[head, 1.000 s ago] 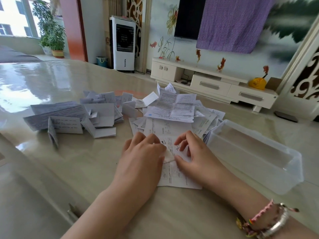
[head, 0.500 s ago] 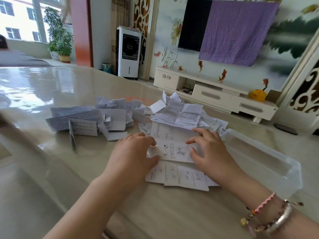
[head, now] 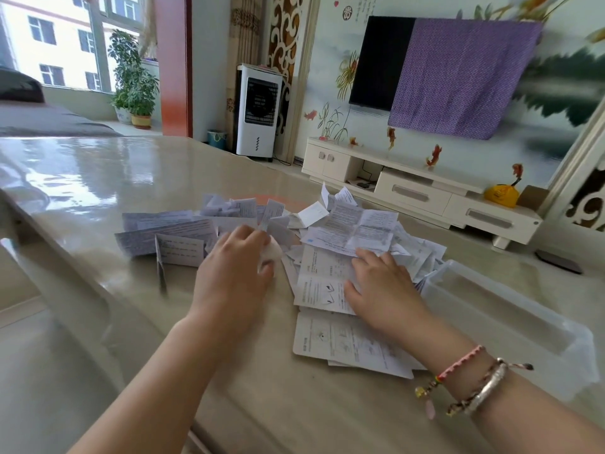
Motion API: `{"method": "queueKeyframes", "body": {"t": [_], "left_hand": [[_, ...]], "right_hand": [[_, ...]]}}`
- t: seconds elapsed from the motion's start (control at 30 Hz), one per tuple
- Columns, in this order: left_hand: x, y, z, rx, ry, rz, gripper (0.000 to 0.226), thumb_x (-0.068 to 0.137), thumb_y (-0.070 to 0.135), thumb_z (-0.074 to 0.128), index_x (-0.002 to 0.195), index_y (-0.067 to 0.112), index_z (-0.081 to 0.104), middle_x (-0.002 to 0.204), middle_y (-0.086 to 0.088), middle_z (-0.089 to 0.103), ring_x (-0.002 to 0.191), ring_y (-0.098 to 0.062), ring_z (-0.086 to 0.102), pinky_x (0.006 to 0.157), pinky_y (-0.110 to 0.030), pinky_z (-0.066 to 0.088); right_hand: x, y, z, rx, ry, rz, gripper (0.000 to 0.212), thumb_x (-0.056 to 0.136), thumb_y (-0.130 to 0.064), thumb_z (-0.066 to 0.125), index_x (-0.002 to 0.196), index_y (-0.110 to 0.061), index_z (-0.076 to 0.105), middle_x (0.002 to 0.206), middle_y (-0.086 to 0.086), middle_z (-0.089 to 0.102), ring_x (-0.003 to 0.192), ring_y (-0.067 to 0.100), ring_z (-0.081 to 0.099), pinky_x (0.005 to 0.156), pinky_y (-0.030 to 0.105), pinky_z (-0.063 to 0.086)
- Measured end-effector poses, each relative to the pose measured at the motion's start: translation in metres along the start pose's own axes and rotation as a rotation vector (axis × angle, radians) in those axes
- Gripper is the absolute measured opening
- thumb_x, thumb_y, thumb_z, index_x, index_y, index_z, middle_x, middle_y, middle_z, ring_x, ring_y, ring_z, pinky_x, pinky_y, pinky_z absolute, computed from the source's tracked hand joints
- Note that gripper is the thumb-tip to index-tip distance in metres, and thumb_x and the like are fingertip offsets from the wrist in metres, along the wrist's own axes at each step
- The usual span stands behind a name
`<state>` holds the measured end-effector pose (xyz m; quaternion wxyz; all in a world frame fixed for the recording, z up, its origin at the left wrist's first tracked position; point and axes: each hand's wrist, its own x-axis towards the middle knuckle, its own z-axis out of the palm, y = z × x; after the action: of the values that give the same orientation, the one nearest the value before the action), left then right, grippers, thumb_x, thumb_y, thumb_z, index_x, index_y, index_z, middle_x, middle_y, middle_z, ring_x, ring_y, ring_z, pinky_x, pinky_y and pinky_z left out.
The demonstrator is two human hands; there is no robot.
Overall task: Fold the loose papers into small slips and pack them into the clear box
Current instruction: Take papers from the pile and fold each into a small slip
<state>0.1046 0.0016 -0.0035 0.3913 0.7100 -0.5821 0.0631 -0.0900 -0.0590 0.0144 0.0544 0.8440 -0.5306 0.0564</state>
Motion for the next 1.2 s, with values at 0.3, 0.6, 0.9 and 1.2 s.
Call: {"method": "queueKeyframes", "body": {"t": [0.3,0.6,0.9,1.2], "left_hand": [[-0.005,0.001,0.006,0.146,-0.132,-0.022,0.028,0.092,0.017,0.055,0.110,0.029,0.072,0.128,0.015,0.060,0.114,-0.018,0.044,0.083,-0.029,0.040],[-0.013,0.011,0.009,0.170,-0.353,-0.166,0.052,0.091,0.007,0.044,0.137,0.032,0.049,0.153,0.013,0.031,0.135,-0.024,0.021,0.109,-0.033,0.022],[-0.022,0.028,0.008,-0.026,-0.188,0.024,0.064,0.087,0.028,0.059,0.145,0.036,0.033,0.150,0.019,0.032,0.143,-0.013,0.008,0.114,-0.036,0.008],[-0.018,0.041,0.020,-0.480,-0.126,0.041,0.010,0.086,0.023,0.070,0.078,0.029,0.070,0.077,0.031,0.067,0.081,0.010,0.061,0.071,-0.004,0.040]], "right_hand": [[-0.034,0.015,0.001,0.165,0.162,-0.171,0.044,0.101,-0.030,0.040,0.144,-0.016,0.040,0.144,-0.011,0.038,0.133,0.007,0.028,0.108,0.019,0.019],[-0.048,0.025,0.013,0.296,0.437,-0.232,0.017,0.087,-0.012,0.065,0.102,-0.015,0.071,0.100,-0.007,0.058,0.099,0.014,0.052,0.086,0.029,0.043],[-0.050,0.029,0.004,0.328,0.534,-0.222,0.021,0.085,-0.004,0.066,0.101,-0.018,0.070,0.097,-0.011,0.052,0.100,0.009,0.045,0.092,0.019,0.033],[-0.056,0.031,-0.007,0.477,0.723,-0.261,0.024,0.089,-0.012,0.051,0.107,-0.016,0.067,0.115,-0.004,0.051,0.110,0.013,0.046,0.099,0.010,0.028]]}}
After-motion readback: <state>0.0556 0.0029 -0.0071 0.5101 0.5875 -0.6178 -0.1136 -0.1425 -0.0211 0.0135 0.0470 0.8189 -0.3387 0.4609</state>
